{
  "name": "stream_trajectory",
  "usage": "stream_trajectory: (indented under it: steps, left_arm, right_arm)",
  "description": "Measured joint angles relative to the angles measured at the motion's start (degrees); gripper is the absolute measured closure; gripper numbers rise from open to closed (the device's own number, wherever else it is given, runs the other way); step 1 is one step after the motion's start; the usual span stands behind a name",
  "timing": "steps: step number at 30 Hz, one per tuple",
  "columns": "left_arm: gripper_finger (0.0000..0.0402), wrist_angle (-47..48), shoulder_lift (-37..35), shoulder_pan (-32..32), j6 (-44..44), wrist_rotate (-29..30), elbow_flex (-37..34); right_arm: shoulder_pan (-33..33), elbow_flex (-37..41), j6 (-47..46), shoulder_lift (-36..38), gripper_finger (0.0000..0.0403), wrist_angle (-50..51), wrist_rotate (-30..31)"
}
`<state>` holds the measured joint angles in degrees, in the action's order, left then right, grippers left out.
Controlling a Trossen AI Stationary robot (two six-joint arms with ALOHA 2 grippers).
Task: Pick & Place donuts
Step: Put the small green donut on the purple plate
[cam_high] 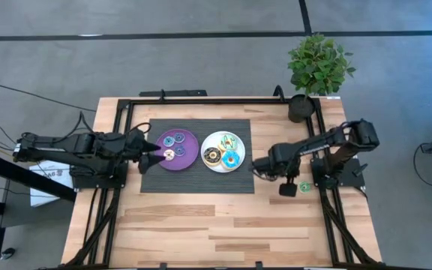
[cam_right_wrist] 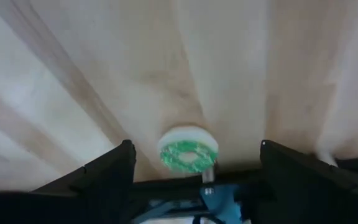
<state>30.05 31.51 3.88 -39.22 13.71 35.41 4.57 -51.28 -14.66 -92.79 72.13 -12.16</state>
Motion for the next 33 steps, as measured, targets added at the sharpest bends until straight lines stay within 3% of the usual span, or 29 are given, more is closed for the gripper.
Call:
stream_trajectory:
  steps: [17,25,33]
  left_arm:
    - [0.0104,-0.01,0.0,0.0,-4.83,5.15,0.01]
    - [0.0104,-0.01,0.0,0.0,-4.84,5.17,0.03]
    - [0.0104,0.01,0.0,0.0,-4.83,5.17,0.03]
  right_arm:
    - [6.72,12.61,-1.51,-0.09,0.0077,-8.17,0.08]
    - [6.71,13.59,-1.89,-0.09,0.0082,-8.98,0.06]
    - [6.72,13.59,-1.91,-0.09,0.0113,-9.75,-0.23]
